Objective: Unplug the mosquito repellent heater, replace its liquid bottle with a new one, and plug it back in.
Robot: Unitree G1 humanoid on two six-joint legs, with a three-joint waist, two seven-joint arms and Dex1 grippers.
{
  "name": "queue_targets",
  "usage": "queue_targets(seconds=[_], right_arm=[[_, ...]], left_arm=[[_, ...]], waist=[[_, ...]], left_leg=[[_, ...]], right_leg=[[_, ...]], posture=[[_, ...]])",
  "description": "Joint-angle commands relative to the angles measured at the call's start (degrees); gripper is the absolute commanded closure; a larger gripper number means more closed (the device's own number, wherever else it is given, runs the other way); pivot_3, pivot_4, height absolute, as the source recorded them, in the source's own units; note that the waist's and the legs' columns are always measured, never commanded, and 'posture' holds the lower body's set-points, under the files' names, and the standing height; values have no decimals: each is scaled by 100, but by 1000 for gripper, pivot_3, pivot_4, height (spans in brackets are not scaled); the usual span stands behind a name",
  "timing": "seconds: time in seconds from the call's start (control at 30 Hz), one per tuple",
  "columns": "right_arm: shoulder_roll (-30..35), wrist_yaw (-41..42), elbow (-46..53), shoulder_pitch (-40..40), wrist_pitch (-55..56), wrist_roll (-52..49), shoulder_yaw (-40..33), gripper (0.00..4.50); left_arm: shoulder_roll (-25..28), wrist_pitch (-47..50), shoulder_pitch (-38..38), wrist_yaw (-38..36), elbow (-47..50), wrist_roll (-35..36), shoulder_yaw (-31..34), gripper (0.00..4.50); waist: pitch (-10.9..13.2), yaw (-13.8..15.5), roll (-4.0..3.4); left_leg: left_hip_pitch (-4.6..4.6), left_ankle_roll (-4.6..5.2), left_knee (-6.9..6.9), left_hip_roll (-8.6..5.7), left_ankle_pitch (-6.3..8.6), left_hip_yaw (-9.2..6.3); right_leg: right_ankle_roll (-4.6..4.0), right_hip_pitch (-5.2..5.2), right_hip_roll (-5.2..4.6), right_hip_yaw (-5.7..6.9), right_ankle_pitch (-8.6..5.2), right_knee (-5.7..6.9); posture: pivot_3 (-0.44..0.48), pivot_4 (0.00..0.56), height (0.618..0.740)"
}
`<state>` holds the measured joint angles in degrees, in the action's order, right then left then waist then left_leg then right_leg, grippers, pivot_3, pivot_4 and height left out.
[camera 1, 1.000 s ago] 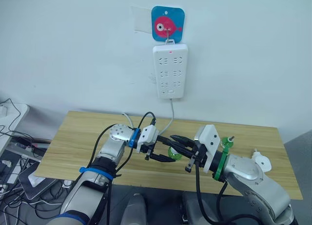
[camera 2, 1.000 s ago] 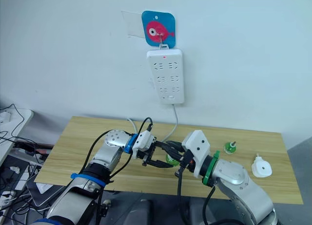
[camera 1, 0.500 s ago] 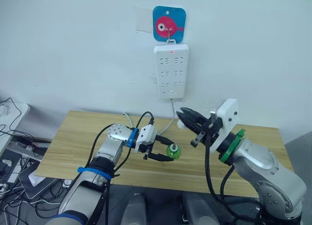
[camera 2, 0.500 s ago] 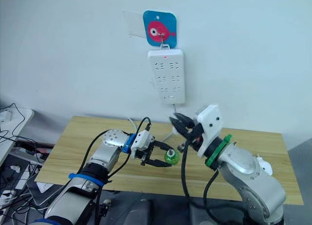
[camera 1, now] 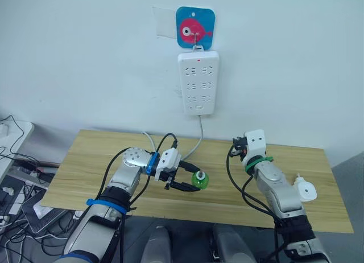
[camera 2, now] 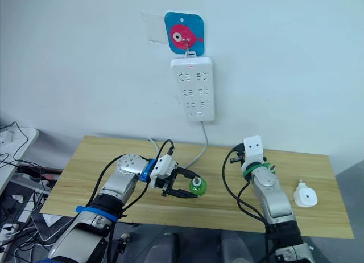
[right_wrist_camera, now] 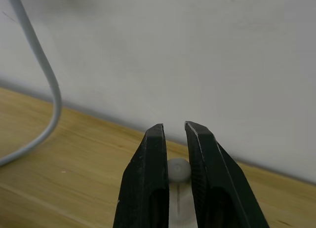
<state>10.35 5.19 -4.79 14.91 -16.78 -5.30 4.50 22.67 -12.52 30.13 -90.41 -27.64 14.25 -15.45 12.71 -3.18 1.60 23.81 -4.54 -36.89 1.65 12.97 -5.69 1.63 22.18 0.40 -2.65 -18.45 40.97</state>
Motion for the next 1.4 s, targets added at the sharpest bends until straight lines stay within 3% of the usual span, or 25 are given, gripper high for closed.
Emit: queue_targets(seconds=[0.03,0.17,0.33,0.87,1.1,1.4], right_arm=[[324,187,-204,-41,439,-22,-459,4278],[1028,794,-1071,-51,916,-482,-1261,4278],[880,882,-1972,-36,1599,-344,-1366,4278],[644,955,-2269,40,2136,-266,-1397,4278],[802,1081,-1920,-16,2120,-321,-1464,4278],[1082,1124,-289,-317,1220,-529,-1637,4278]], left_arm=[[67,61,-32,55,237,59,88,2322],[93,102,-43,80,284,64,88,2322],[128,128,-44,104,308,93,73,2322],[112,226,-31,108,399,97,74,2322],[104,219,-13,124,384,86,76,2322],[87,201,-37,143,381,88,77,2322]], waist=[[4,13,-7],[8,113,-14],[8,55,-15],[3,4,-28],[7,6,-35],[15,9,-49]], left_leg=[[0,0,0,0,0,0],[1,0,-1,-13,0,10],[-6,2,8,7,1,8],[-20,4,7,6,-1,7],[-20,4,7,4,-1,7],[-17,4,7,3,-1,7]], right_leg=[[0,0,0,0,0,0],[0,-3,-13,-5,0,-9],[-2,-3,5,-5,-1,-6],[-10,-11,7,-7,-4,8],[-10,-11,6,-7,-4,8],[-10,-11,5,-7,-4,6]], posture=[[21,193,740],[27,195,740],[28,198,740],[22,201,740],[25,200,740],[21,200,740]])
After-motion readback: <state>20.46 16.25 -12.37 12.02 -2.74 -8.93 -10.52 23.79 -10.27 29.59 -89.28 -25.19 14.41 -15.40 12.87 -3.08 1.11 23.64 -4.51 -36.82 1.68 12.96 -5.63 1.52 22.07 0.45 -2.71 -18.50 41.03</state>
